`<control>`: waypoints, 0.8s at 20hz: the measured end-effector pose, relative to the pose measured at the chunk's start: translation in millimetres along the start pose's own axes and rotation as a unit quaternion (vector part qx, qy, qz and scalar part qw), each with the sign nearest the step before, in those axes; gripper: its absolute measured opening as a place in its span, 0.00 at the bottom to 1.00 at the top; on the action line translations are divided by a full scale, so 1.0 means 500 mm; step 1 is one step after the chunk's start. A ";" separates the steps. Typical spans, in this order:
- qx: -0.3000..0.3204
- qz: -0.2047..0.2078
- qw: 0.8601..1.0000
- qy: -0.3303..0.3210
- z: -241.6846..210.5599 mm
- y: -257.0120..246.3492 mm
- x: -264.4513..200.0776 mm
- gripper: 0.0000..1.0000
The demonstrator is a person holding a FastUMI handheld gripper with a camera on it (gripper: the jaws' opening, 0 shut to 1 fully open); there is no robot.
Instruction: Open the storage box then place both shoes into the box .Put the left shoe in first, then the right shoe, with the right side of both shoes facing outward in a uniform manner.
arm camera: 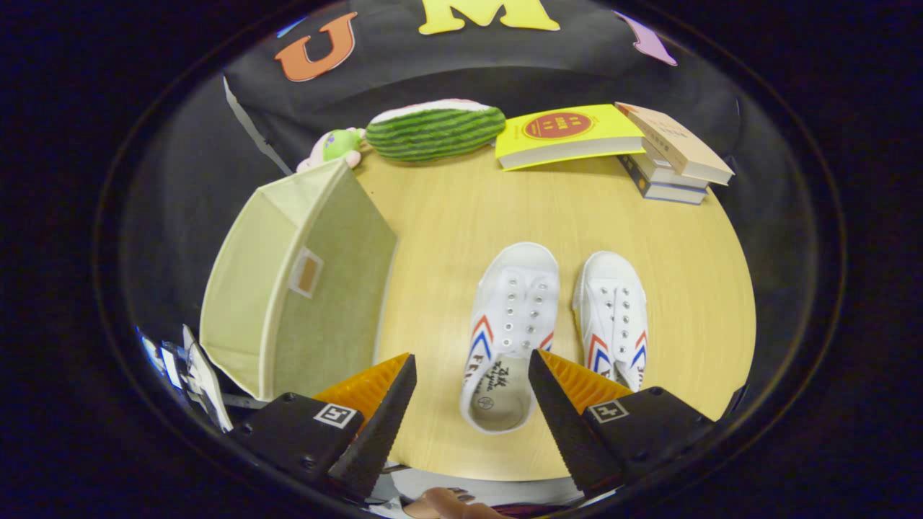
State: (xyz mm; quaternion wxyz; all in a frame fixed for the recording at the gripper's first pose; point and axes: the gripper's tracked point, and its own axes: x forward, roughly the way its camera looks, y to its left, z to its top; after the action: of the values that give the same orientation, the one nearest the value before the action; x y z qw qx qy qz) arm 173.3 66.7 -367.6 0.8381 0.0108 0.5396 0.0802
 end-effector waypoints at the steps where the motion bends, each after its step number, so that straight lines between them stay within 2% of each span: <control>1: 0.005 -0.013 1.000 0.006 -0.008 -0.024 0.010 1.00; 5: 0.012 -0.034 0.998 0.046 -0.050 -0.077 0.051 0.95; 9: 0.017 -0.028 0.997 0.075 -0.072 -0.094 0.090 0.75; 10: 0.023 -0.024 0.996 0.080 -0.074 -0.097 0.103 0.66; 12: 0.043 0.001 0.995 0.095 -0.078 -0.088 0.127 0.33; 16: 0.094 0.053 0.990 0.095 -0.076 -0.082 0.137 0.07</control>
State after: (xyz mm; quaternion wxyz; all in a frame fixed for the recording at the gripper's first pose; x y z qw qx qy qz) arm 171.6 33.7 -449.7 0.7727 0.1099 0.6208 0.0741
